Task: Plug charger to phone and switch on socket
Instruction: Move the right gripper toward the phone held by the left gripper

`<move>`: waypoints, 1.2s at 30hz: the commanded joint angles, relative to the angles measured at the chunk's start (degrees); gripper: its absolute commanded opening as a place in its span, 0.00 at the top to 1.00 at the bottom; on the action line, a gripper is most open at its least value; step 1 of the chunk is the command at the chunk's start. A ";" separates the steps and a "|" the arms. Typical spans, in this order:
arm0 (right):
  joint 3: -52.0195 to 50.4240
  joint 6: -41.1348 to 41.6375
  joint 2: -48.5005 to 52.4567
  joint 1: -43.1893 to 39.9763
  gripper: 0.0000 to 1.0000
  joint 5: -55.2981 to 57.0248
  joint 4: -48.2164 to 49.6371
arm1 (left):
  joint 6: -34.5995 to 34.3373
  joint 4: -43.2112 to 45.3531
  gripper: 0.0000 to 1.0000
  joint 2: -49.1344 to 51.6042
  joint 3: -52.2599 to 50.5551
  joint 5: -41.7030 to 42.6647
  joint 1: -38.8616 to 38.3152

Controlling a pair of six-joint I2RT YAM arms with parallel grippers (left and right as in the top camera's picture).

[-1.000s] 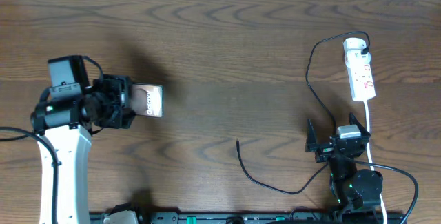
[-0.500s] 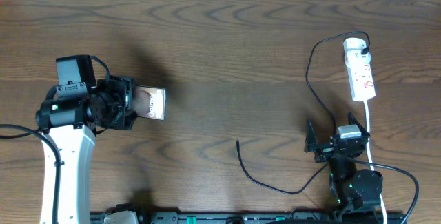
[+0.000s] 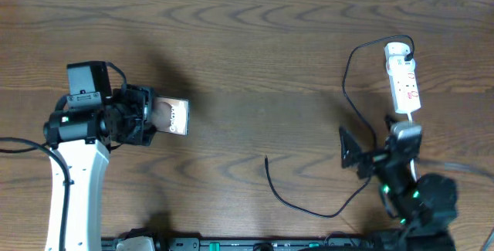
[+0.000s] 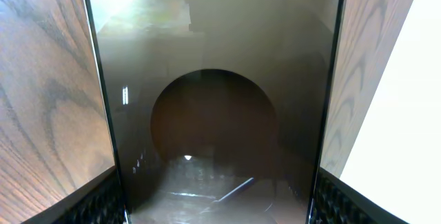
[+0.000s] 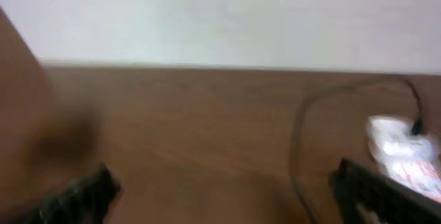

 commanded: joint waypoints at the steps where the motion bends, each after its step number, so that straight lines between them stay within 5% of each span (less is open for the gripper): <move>1: 11.21 6.23 14.40 0.31 0.01 -7.82 -6.29 | -1.57 0.15 0.93 0.74 0.94 -0.33 -1.07; 8: 31.98 6.38 48.48 0.33 0.01 -40.04 -15.91 | -7.50 0.15 0.93 2.95 0.94 -0.31 -4.00; 11: 35.01 8.07 60.67 0.92 0.01 -57.96 -3.39 | -9.86 0.17 0.93 3.65 0.94 -0.31 -5.51; 15: 35.08 27.36 73.90 3.87 0.01 -66.27 20.28 | -12.63 0.15 0.92 4.24 0.94 -0.48 -7.13; 21: 35.08 41.38 84.46 12.11 0.01 -67.10 43.36 | -13.05 0.15 0.93 4.44 0.94 -1.84 -7.48; 36: 35.08 43.21 85.20 24.11 0.15 -53.18 44.85 | -12.98 0.11 0.93 4.76 0.94 -3.34 -7.58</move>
